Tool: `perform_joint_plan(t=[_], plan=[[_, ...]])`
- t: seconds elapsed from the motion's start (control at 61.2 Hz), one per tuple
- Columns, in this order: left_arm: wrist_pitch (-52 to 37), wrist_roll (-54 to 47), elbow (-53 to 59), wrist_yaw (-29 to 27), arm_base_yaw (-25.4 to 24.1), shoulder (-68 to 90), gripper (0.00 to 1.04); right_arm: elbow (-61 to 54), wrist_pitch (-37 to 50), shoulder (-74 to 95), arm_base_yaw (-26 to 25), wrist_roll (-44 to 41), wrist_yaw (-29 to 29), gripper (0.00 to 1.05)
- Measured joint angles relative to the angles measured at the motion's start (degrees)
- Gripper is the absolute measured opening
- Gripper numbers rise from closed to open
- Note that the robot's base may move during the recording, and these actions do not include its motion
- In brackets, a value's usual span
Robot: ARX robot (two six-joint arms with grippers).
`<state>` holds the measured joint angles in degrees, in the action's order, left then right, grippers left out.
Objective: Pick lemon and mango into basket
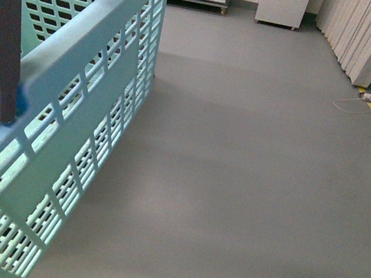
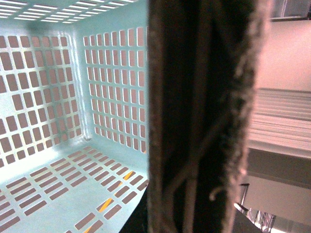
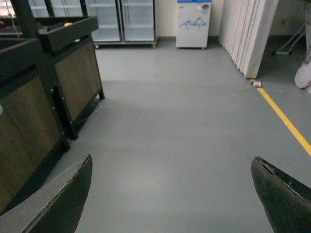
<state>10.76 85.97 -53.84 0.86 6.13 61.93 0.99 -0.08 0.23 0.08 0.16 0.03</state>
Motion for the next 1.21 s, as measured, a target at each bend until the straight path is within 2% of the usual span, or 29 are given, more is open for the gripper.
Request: perform_joint_plan(t=[0.816,0.947,1.208], plan=[[0.0,0.1,0.0,-0.1,0.0,0.0,0.05,0.0,0.0,0.0,0.0,0.0,0.2,0.96],[0.0,0.7,-0.2,1.6,0.6,-0.1,0.05,0.0,0.0,0.0,0.0,0.0,0.2,0.96],[0.0,0.0,-0.3,-0.3,0.2,-0.1,0.05,0.0,0.0,0.0,0.0,0.0,0.2,0.96]])
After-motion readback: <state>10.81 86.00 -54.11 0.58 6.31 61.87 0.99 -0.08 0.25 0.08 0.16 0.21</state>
